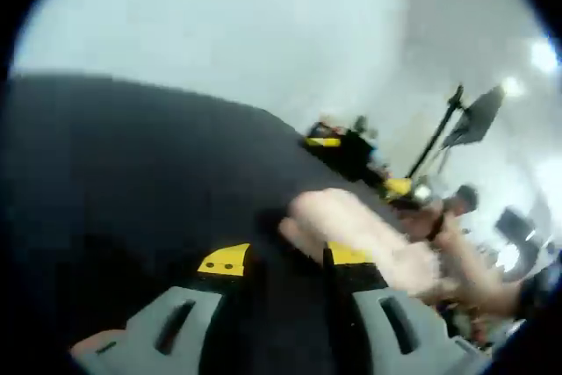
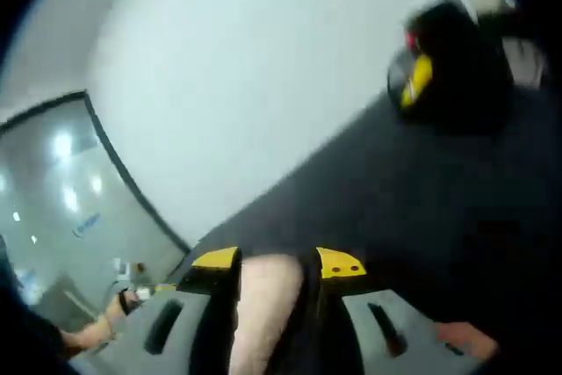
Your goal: Fold the towel on the table until its edges align and the towel forms a compact rectangular stack.
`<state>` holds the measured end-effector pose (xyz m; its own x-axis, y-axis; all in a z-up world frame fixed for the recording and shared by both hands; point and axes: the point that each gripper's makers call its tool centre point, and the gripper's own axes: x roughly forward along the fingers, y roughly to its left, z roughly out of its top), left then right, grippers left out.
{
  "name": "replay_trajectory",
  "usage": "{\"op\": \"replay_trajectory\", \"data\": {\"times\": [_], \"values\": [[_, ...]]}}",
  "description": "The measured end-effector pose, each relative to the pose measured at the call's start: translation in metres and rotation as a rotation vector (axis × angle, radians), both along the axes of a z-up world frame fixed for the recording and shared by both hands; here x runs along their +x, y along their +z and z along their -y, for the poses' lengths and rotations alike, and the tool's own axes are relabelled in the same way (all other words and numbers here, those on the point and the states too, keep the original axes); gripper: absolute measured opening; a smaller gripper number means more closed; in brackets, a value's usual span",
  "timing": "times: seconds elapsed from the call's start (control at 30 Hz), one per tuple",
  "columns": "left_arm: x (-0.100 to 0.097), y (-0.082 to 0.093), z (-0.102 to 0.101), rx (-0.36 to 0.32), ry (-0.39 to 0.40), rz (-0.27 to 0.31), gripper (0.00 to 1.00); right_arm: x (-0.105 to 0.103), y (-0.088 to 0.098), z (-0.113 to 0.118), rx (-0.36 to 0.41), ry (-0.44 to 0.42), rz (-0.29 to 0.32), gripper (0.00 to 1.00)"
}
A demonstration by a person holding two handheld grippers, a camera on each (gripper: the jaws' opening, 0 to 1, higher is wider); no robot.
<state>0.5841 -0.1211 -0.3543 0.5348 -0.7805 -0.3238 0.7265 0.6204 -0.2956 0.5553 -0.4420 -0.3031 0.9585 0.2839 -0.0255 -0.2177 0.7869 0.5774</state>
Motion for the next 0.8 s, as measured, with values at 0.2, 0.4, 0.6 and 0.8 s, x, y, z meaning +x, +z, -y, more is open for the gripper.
{"op": "replay_trajectory", "data": {"times": [0.2, 0.4, 0.6, 0.8], "values": [[0.064, 0.013, -0.017, -0.002, 0.108, 0.298, 0.32, 0.059, -0.014, -0.013, -0.447, 0.013, 0.132, 0.3], [0.123, -0.015, -0.045, 0.189, 0.151, 0.477, 0.26, 0.095, -0.029, -0.039, -0.678, 0.05, 0.31, 0.28], [0.126, -0.028, -0.064, 0.178, 0.203, 0.373, 0.22, 0.099, -0.095, 0.017, -0.912, -0.042, -0.06, 0.24], [0.132, -0.041, -0.059, 0.266, 0.189, 0.372, 0.2, 0.107, -0.08, 0.035, -0.971, -0.188, 0.014, 0.35]]}}
